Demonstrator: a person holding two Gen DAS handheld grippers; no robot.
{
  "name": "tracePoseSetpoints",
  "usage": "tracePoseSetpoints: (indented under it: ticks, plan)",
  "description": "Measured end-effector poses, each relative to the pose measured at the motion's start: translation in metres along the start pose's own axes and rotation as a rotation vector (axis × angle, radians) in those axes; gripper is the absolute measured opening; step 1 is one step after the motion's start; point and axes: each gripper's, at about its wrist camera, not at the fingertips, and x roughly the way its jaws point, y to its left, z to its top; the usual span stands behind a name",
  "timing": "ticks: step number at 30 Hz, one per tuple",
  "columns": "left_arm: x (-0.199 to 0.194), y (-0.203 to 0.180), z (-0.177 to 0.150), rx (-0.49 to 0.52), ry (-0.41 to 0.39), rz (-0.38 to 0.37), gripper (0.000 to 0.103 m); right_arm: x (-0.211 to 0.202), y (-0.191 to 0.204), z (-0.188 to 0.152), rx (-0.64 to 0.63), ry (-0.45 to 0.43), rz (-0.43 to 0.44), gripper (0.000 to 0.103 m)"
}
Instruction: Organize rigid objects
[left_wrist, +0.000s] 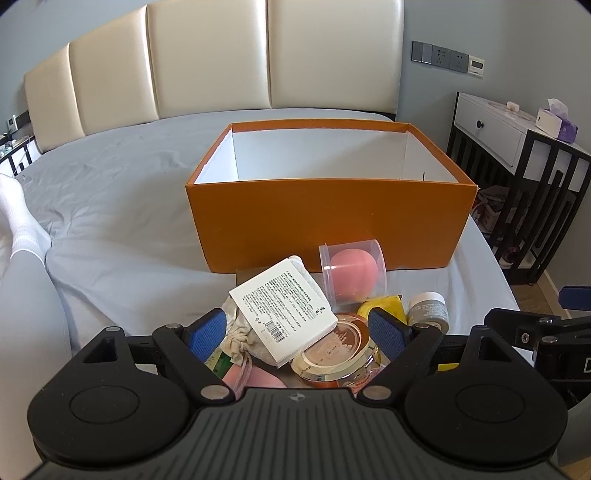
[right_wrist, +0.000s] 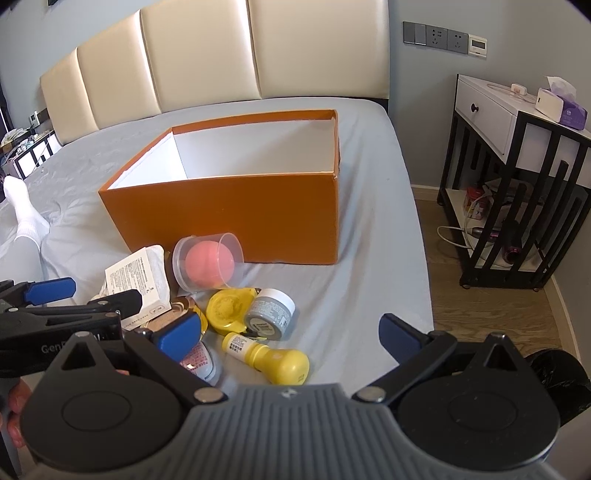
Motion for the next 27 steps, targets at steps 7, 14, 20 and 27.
tracePoseSetpoints:
  ticks: [7, 14, 20, 27]
  plan:
    - [0.0001, -0.0004, -0.0002, -0.001, -0.001, 0.000, 0.101, 0.0011, 0.0003, 0.0002, 0.000, 0.005, -0.002, 0.101]
    - [0.0004, -0.0002, -0.0003, -0.003, 0.000, 0.000, 0.101, 0.0022, 0.0006, -0.0003, -0.003, 0.010, -0.004, 0.101]
    - [0.0000, 0.0020, -0.0002, -0.011, 0.000, -0.001, 0.101, 0.0030, 0.0009, -0.0012, -0.006, 0.013, -0.006, 0.101]
    - [-0.0020, 0.0057, -0.0008, -0.004, -0.005, -0.015, 0.097, 0.0038, 0.0016, -0.0018, -0.006, 0.014, -0.011, 0.101]
